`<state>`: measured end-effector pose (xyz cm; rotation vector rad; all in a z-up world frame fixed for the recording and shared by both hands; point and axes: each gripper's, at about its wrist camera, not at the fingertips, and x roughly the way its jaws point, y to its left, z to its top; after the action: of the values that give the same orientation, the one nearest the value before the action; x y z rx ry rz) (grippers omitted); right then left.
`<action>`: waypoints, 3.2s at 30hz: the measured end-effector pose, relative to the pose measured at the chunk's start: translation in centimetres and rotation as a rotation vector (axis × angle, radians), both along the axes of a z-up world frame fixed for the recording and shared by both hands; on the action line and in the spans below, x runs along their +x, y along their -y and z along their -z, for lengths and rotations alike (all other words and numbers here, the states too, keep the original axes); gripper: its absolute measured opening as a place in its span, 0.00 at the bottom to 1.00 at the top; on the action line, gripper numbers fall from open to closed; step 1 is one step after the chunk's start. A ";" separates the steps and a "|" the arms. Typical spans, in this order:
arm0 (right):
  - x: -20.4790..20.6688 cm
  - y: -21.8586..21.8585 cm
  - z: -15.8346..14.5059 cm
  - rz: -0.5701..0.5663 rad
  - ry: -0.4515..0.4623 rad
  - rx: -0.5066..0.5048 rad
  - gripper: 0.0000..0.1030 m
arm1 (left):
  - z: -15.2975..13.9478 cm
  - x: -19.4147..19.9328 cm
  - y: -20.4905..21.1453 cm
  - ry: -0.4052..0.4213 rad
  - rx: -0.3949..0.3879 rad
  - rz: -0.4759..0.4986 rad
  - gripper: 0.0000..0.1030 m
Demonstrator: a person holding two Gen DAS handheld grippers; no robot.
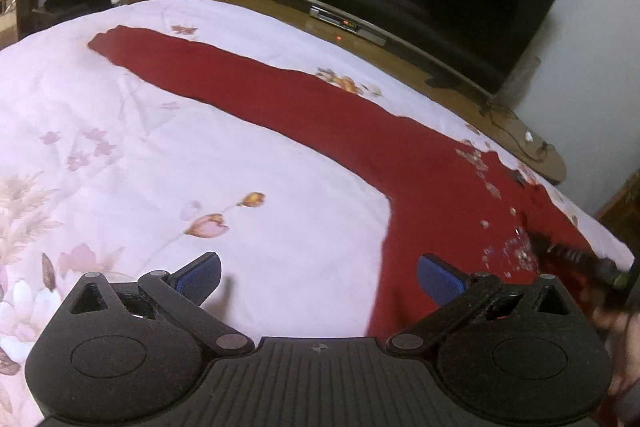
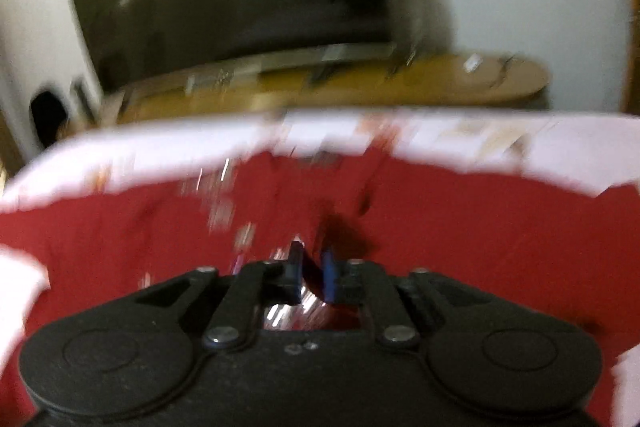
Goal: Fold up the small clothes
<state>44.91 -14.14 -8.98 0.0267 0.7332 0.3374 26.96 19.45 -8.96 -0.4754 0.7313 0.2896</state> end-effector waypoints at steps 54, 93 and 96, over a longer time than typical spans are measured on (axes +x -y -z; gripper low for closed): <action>-5.0 20.1 0.8 0.421 -0.059 0.349 0.15 | 5.5 24.6 6.4 0.020 -0.083 0.384 0.03; 5.4 20.9 -0.2 0.313 0.042 0.150 0.38 | 4.4 20.2 4.6 0.171 0.019 0.232 0.03; 2.7 20.4 -2.1 0.247 0.105 0.146 0.31 | 2.1 20.7 6.8 0.251 0.021 0.320 0.03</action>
<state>47.65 -34.56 -6.87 0.2339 0.5926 0.1543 47.65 12.69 -11.03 -0.3598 0.5475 -0.0616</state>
